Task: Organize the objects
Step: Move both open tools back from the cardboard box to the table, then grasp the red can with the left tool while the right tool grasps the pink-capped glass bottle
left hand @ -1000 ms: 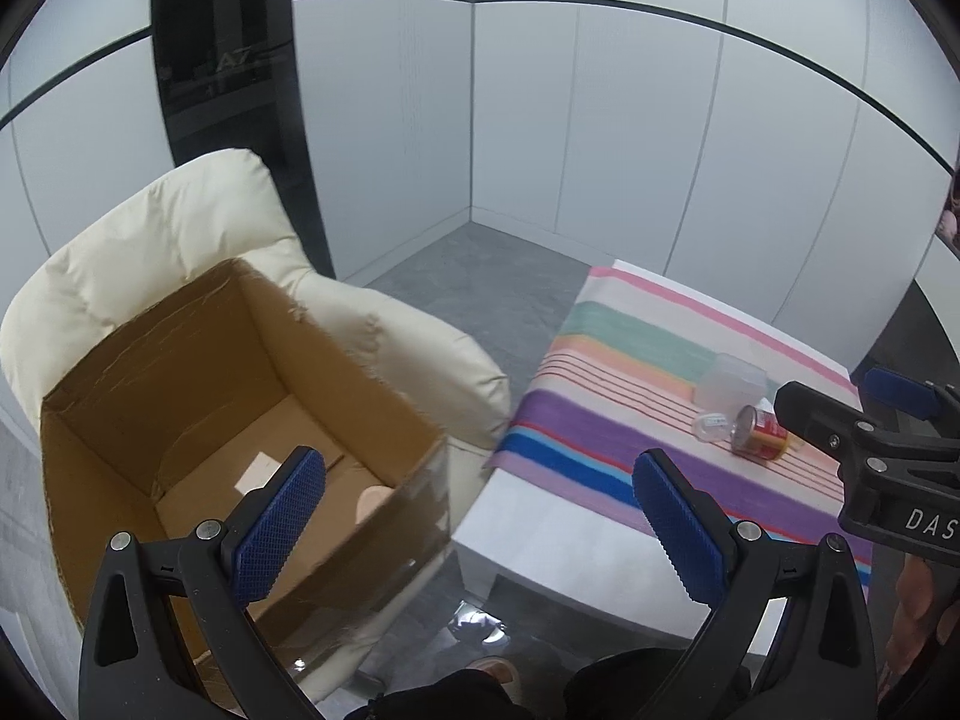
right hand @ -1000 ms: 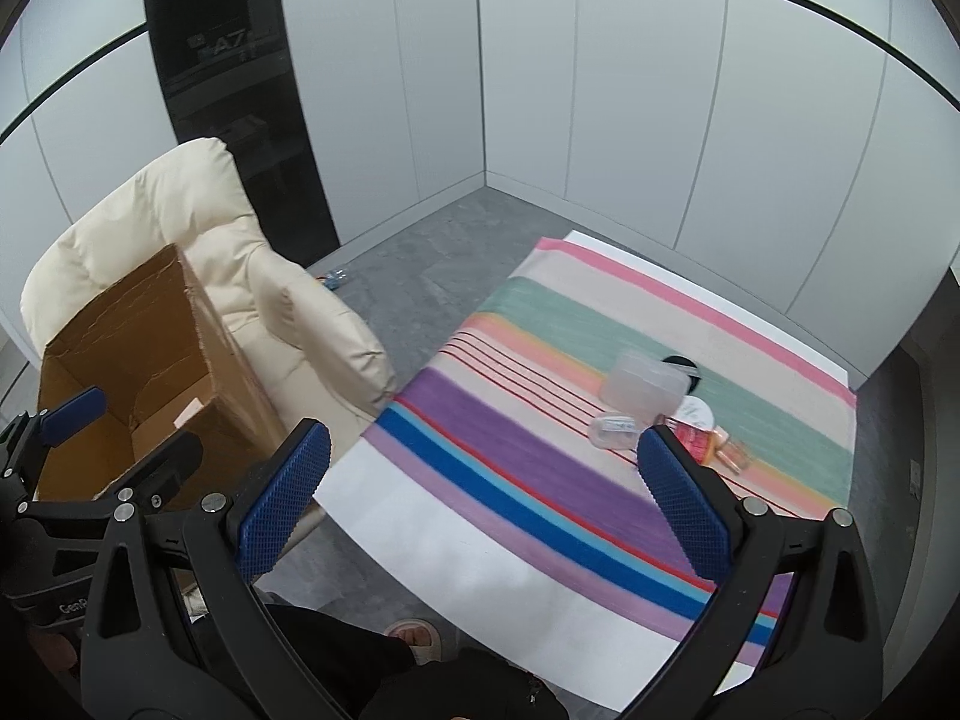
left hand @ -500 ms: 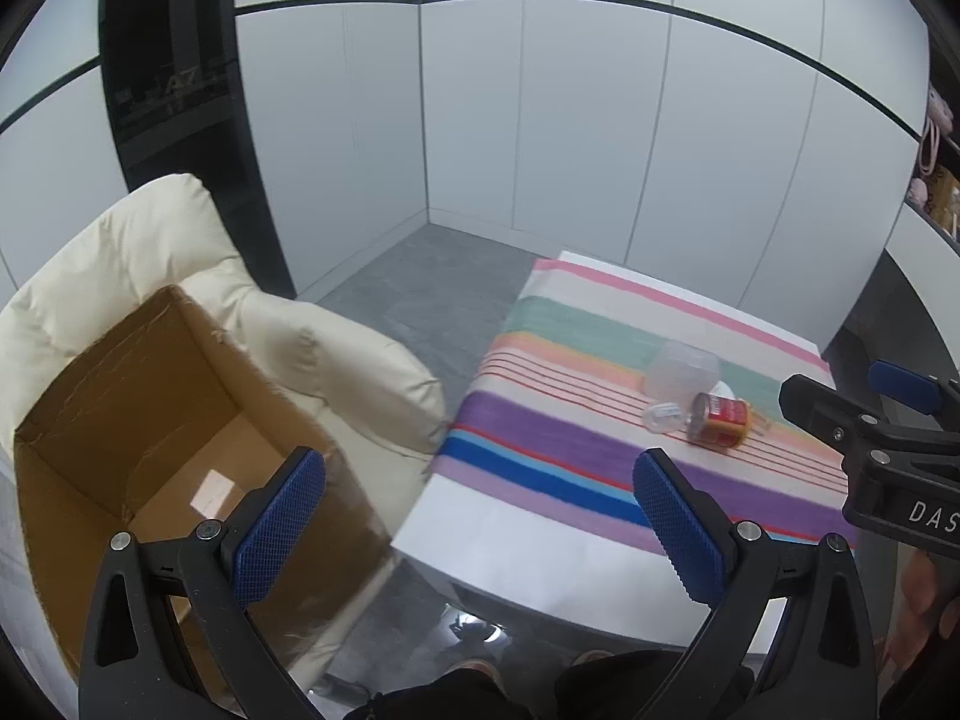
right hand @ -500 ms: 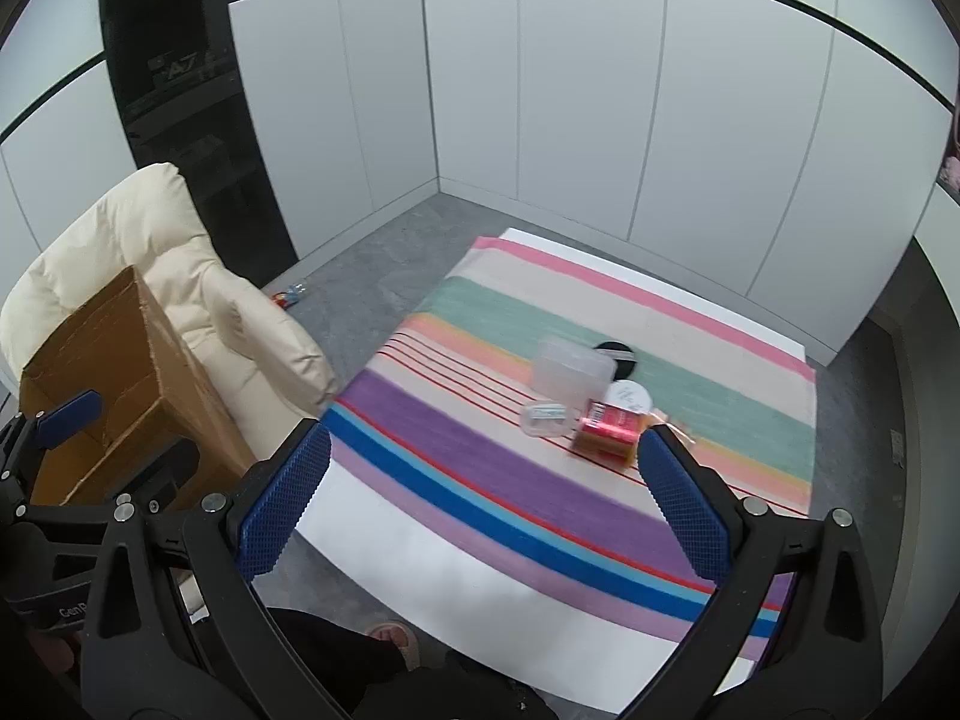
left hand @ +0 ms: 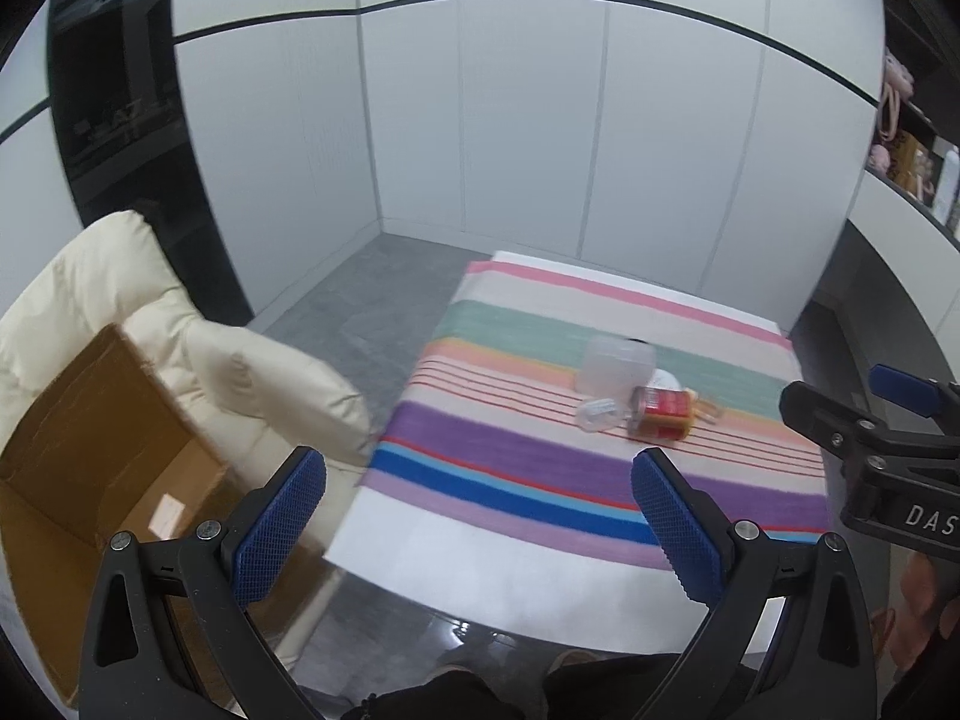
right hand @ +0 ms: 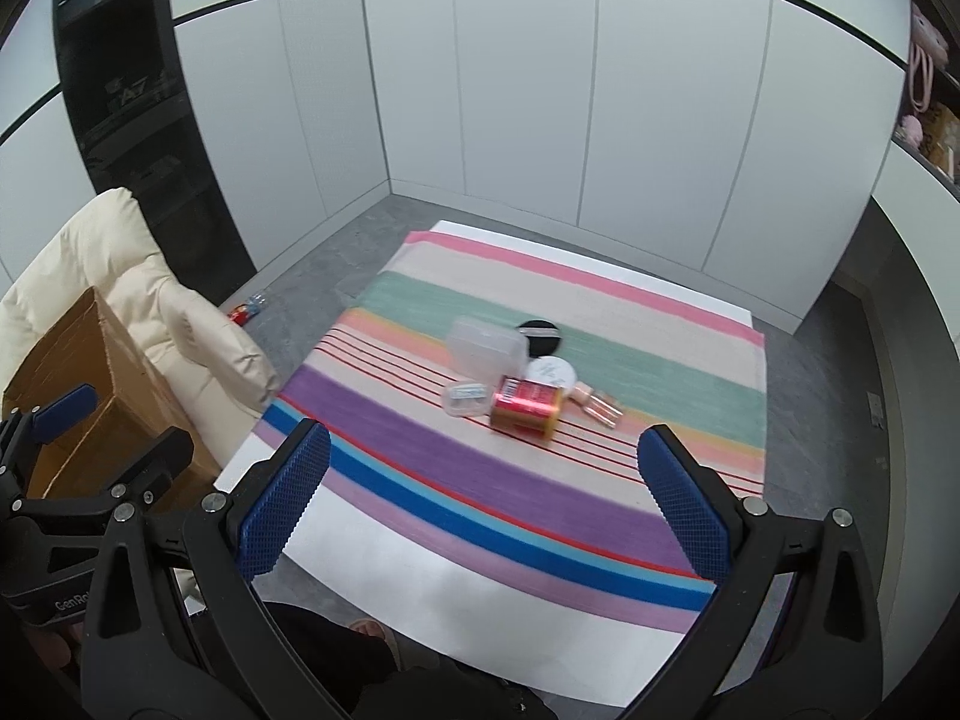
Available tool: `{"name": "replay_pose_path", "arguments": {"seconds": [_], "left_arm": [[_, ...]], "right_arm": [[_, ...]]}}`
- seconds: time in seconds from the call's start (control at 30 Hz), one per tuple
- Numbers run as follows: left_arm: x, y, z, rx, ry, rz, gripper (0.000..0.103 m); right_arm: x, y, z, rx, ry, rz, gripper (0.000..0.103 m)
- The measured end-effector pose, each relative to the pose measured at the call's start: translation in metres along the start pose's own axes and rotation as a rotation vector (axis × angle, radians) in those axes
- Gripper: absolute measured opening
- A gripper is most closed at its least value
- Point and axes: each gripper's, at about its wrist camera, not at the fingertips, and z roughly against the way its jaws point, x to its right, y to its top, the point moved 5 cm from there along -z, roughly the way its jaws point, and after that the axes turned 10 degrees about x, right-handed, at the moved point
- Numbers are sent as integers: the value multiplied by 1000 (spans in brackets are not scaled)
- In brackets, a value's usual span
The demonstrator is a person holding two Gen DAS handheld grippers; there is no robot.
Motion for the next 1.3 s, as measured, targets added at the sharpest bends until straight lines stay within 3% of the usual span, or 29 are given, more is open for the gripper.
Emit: {"name": "replay_pose_path", "arguments": {"seconds": [0.87,1.0,1.3], "left_arm": [[86,-4,-9,-46,-146,-56,102],[98,-1,-14,-45,-151,-64,102],[125,-15,-57,-96,-137,-130,99]], "right_arm": [[82,-24,19,-33,-97,-84,103],[96,-23,12,-36,-83,-129,103],[121,-37,-29,-104,-119,-66,102]]}}
